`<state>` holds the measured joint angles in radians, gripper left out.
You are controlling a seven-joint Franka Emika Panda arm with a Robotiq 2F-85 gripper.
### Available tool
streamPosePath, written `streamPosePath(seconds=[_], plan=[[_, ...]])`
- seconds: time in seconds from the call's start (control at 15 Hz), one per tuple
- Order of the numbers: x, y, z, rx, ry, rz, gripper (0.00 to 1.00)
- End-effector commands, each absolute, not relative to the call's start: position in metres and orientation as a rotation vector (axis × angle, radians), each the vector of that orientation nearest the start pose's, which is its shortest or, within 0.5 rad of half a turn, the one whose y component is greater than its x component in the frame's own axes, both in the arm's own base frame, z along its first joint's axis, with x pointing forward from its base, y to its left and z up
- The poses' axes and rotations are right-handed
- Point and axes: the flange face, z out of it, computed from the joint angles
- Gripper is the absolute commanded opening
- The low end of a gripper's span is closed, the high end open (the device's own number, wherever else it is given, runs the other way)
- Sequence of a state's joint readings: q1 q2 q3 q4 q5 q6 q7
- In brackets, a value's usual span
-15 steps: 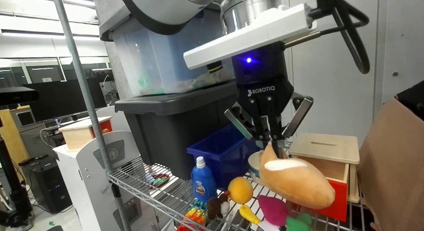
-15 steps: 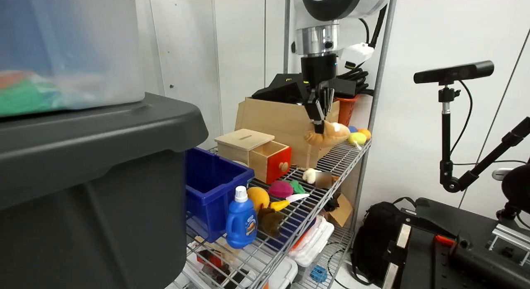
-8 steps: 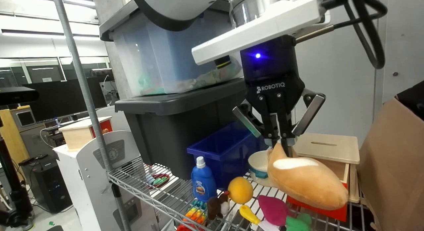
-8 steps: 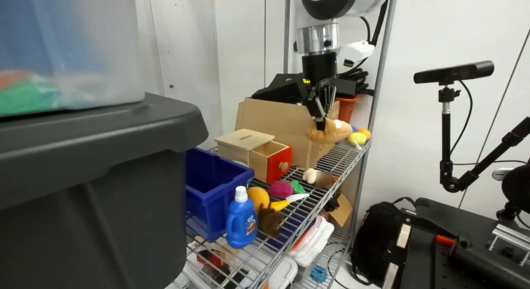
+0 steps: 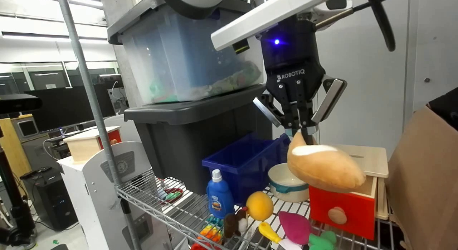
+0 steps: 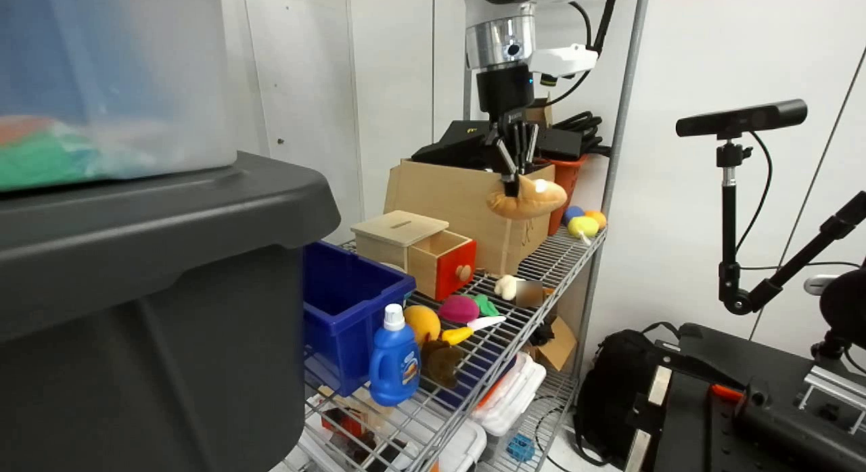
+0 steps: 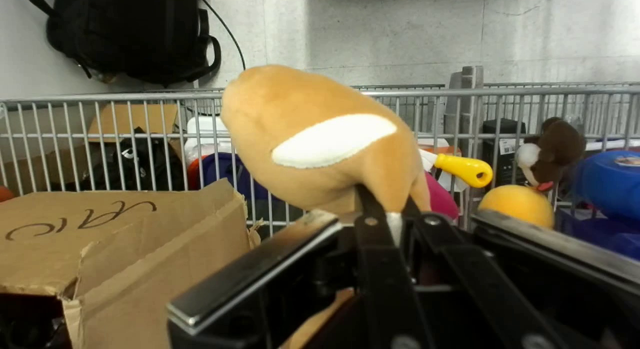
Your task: Put the brown plush toy in the blue storage container
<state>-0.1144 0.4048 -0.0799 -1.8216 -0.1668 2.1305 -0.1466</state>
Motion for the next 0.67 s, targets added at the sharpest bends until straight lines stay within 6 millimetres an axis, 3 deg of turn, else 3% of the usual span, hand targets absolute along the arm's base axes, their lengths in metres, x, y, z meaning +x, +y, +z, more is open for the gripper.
streamPosePath(seconds=[0.0, 0.6], plan=[[0.646, -0.119, 0.321, -3.281, -0.118, 0.150, 0.02], [0.686, -0.090, 0.347, -3.269, -0.252, -0.012, 0.02]])
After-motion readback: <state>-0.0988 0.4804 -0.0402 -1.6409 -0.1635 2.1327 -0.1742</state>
